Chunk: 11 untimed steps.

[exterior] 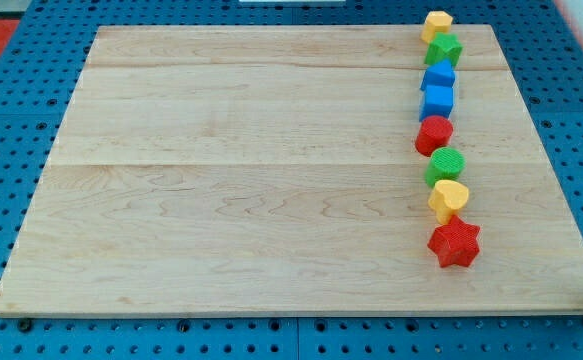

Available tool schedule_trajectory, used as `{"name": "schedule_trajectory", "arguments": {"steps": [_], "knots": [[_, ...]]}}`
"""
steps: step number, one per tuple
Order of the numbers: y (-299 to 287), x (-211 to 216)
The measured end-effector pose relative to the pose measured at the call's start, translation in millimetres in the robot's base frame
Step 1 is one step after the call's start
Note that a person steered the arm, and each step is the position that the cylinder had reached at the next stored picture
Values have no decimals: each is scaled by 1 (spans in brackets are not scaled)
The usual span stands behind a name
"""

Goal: Move the green star blue triangle and yellow hexagon slightly to left

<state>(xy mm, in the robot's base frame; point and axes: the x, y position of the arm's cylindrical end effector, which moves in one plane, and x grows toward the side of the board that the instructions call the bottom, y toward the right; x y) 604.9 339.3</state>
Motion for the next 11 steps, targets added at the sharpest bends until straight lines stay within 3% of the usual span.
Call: {"name": "schedule_trajectory", "arguments": {"steps": [1,2,5,6,7,11], "knots": [[5,-9],[5,-53],[-16,-287],[-24,-344],[-25,-357],[-123,-357]]}}
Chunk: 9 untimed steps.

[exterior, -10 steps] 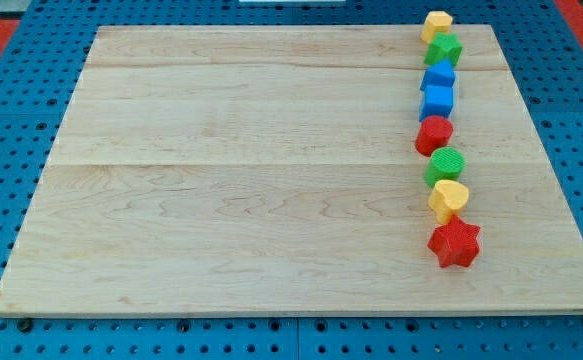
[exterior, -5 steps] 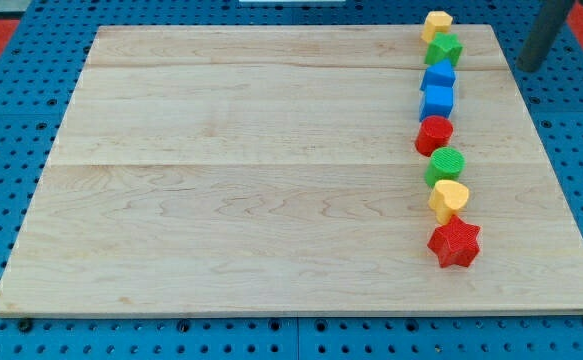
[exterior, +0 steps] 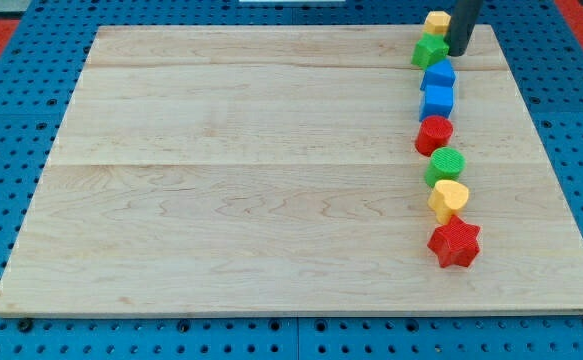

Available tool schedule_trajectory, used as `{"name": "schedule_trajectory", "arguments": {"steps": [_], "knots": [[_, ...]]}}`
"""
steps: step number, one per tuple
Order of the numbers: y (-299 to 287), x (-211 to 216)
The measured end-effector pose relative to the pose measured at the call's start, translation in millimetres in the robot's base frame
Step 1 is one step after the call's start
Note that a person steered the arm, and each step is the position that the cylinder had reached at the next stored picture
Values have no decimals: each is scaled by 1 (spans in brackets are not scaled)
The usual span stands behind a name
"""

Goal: Move the green star blue triangle and yellow hexagon slightly to left

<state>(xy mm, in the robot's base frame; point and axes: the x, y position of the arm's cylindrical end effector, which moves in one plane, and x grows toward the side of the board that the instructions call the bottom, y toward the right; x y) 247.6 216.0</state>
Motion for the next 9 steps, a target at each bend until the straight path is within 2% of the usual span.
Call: {"name": "schedule_trajectory", "arguments": {"steps": [2,3,4,5,6,8,9], "knots": [[128,9],[72,11],[80,39],[63,56],[19,56],[-16,56],[56,56]]}}
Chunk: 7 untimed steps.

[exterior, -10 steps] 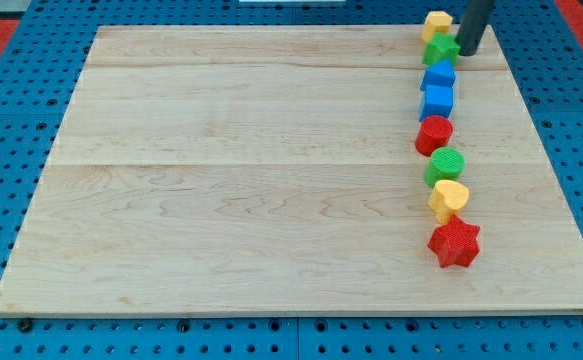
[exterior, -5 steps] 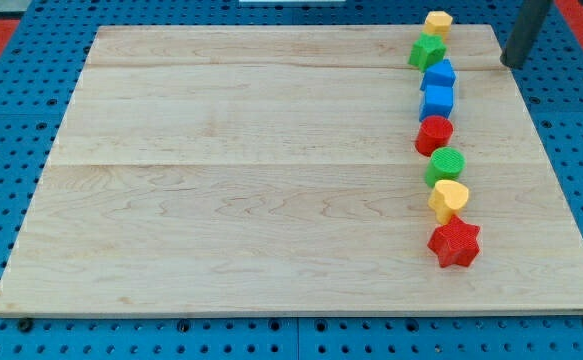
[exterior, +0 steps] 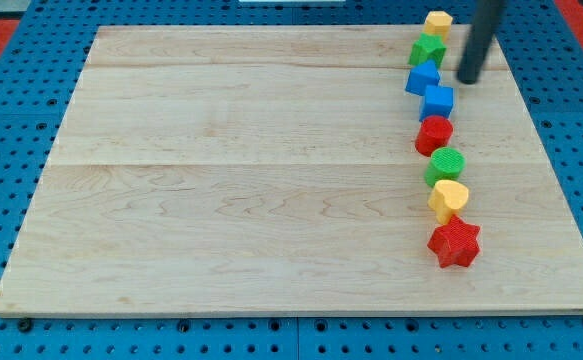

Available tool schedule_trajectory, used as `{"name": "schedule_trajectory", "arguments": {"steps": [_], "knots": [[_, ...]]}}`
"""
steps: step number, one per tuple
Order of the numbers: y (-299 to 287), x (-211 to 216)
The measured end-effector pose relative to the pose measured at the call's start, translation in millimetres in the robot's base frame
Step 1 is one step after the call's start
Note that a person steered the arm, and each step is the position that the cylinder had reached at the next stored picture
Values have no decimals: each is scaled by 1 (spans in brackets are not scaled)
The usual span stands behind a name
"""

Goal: Move the green star blue triangle and yellow hexagon slightly to left

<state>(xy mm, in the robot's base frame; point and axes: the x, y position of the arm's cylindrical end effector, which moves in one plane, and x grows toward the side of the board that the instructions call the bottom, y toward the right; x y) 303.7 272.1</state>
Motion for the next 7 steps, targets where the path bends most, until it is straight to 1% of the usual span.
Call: {"name": "schedule_trajectory", "arguments": {"steps": [1,5,6,7], "knots": [[73,1],[73,4],[43,-34],[-14,-111]]}}
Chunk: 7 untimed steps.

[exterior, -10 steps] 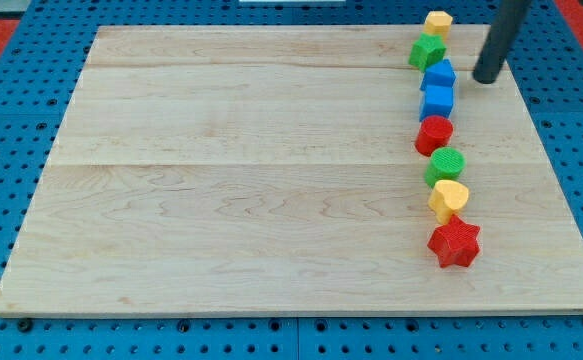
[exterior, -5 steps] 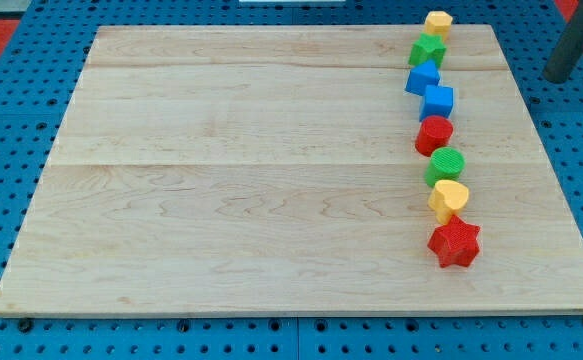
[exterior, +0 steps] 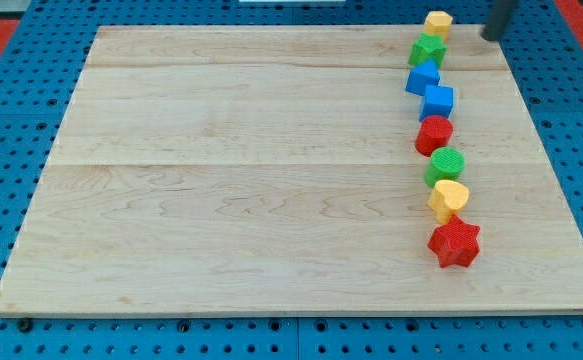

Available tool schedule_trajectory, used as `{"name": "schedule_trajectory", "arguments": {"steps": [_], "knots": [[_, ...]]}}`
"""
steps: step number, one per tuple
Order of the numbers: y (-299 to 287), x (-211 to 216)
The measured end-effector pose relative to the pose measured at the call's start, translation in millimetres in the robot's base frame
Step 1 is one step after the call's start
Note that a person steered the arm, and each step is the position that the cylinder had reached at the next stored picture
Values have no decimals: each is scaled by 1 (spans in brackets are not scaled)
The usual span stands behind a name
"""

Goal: Move the green star blue triangle and yellow hexagon slightly to left

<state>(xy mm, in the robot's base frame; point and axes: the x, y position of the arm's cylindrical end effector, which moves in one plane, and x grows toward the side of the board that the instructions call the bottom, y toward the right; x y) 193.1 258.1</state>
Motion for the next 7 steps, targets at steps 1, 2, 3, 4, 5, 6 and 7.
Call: {"name": "schedule_trajectory", "arguments": {"steps": [1,2,3,4,5,6,7], "knots": [[-4,-1],[-41,-1],[-83,-1],[-56,-2],[-23,0],[65,68],[80,91]]}}
